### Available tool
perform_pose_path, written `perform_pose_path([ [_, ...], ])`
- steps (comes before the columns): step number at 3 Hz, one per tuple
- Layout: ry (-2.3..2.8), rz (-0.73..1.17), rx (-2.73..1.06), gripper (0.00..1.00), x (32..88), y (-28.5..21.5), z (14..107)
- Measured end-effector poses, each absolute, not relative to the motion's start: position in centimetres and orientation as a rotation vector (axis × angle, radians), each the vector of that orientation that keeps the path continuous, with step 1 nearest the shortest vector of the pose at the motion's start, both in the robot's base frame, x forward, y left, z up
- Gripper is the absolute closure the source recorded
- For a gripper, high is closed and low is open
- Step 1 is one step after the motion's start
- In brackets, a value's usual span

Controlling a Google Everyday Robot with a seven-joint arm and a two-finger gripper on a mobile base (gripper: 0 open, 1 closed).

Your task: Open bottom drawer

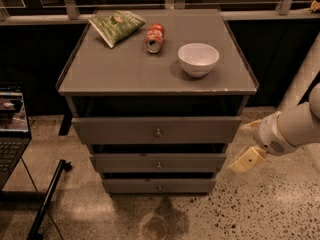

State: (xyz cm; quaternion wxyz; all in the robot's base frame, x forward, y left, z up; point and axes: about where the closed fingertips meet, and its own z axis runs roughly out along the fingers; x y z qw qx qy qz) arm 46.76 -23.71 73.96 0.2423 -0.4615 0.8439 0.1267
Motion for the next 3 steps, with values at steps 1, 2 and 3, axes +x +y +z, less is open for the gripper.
perform_pose_path([
  [1, 2.306, 0.345, -1.262, 0.41, 46.75, -23.70, 74.01],
  [2, 2.306, 0.345, -1.262, 0.64, 46.75, -23.70, 74.01],
  [3, 2.303, 0.347, -1.256, 0.88, 46.66, -23.50, 73.68],
])
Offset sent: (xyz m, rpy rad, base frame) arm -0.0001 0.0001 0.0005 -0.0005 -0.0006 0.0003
